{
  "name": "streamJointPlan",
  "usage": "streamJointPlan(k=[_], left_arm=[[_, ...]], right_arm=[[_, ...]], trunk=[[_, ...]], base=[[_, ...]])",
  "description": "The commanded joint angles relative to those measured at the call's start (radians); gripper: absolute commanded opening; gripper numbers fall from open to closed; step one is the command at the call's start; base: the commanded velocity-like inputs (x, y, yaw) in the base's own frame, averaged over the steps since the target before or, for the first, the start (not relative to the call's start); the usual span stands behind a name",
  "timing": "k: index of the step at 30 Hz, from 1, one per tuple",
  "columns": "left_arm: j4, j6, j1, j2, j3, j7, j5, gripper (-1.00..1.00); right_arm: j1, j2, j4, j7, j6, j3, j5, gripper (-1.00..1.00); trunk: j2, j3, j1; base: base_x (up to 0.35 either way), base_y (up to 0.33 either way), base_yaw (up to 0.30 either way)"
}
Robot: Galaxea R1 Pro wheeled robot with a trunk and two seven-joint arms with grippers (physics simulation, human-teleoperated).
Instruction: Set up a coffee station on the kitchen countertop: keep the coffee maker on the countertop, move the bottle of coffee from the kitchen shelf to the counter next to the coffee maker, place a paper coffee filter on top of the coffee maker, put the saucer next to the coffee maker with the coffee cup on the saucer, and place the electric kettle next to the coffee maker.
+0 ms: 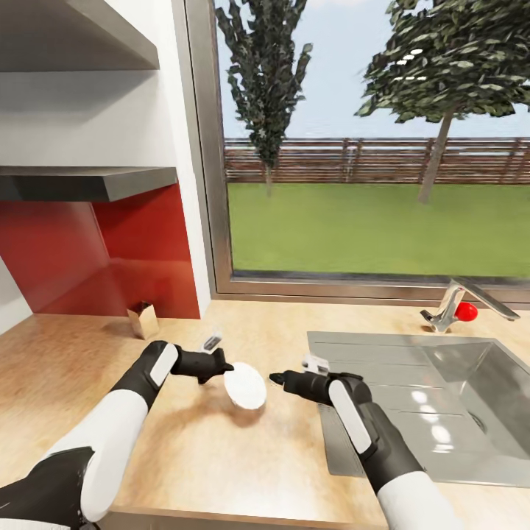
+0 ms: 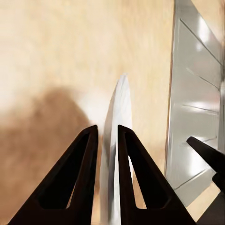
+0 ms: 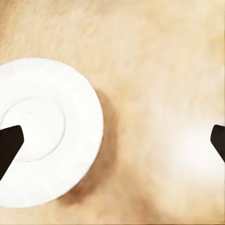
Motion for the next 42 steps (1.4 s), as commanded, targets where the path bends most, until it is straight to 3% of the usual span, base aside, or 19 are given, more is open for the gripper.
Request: streamJointPlan(k=[1, 3, 6, 8, 11, 12, 15, 17, 19, 21, 25, 33, 42], left_arm=[[-0.008, 0.007, -0.003, 0.000, 0.009, -0.005, -0.008, -1.00], [-0.031, 0.010, -0.012, 0.001, 0.010, -0.006, 0.008, -1.00], [-0.081, 0.014, -0.018, 0.003, 0.007, -0.007, 0.093, -1.00], [-0.098, 0.016, -0.016, 0.011, 0.004, -0.010, 0.122, -1.00], [-0.114, 0.017, -0.006, 0.051, -0.001, -0.054, 0.159, -1.00], [-0.117, 0.017, -0.003, 0.079, -0.003, -0.097, 0.166, -1.00], [-0.118, 0.017, 0.002, 0.126, -0.009, -0.205, 0.169, -1.00], [-0.119, 0.017, 0.003, 0.142, -0.029, -0.268, 0.167, -1.00], [-0.132, 0.013, 0.004, 0.158, -0.080, -0.352, 0.164, -1.00], [-0.162, 0.005, 0.006, 0.164, -0.113, -0.396, 0.163, -1.00], [-0.168, -0.005, 0.008, 0.160, -0.116, -0.404, 0.168, -1.00], [-0.168, -0.006, 0.023, 0.160, -0.117, -0.477, 0.164, -1.00], [-0.168, -0.008, 0.027, 0.160, -0.117, -0.485, 0.162, -1.00]], right_arm=[[-0.001, -0.009, -0.011, 0.000, 0.004, 0.000, 0.001, 1.00], [-0.001, -0.033, -0.042, -0.007, 0.004, 0.000, 0.000, 1.00], [0.000, -0.081, -0.119, -0.009, 0.002, 0.000, 0.000, 1.00], [0.000, -0.099, -0.145, -0.008, 0.000, 0.001, 0.000, 1.00], [0.000, -0.126, -0.186, -0.004, -0.003, 0.001, 0.001, 1.00], [0.000, -0.139, -0.198, -0.003, -0.005, 0.002, 0.001, 1.00], [0.000, -0.156, -0.208, -0.003, -0.032, 0.004, 0.000, 1.00], [0.000, -0.159, -0.216, -0.004, -0.060, 0.005, 0.001, 1.00], [0.000, -0.161, -0.229, -0.005, -0.079, 0.004, 0.001, 1.00], [0.000, -0.161, -0.260, -0.005, -0.084, 0.006, 0.002, 1.00], [0.001, -0.162, -0.267, -0.009, -0.085, 0.006, 0.008, 1.00], [0.002, -0.162, -0.267, -0.010, -0.085, 0.006, 0.008, 1.00], [0.002, -0.162, -0.267, -0.010, -0.085, 0.006, 0.009, 1.00]], trunk=[[-0.002, -0.002, 0.001], [-0.002, -0.002, 0.001], [-0.002, -0.002, 0.001], [-0.002, -0.002, 0.001], [-0.002, -0.002, 0.001], [-0.002, -0.002, 0.001], [-0.002, -0.002, 0.001], [-0.002, -0.002, 0.001], [-0.002, -0.002, 0.001], [-0.002, -0.002, 0.001], [-0.002, -0.002, 0.001], [-0.002, -0.002, 0.001], [-0.002, -0.002, 0.001]], base=[[0.000, 0.000, 0.000], [0.000, 0.000, 0.000], [0.000, 0.000, 0.000], [0.000, 0.000, 0.000], [0.000, 0.000, 0.000], [0.000, 0.000, 0.000], [0.000, 0.000, 0.000], [0.000, 0.000, 0.000], [0.000, 0.000, 0.000], [0.000, 0.000, 0.000], [-0.105, -0.084, 0.000], [-0.217, -0.192, -0.174], [-0.045, -0.260, -0.263]])
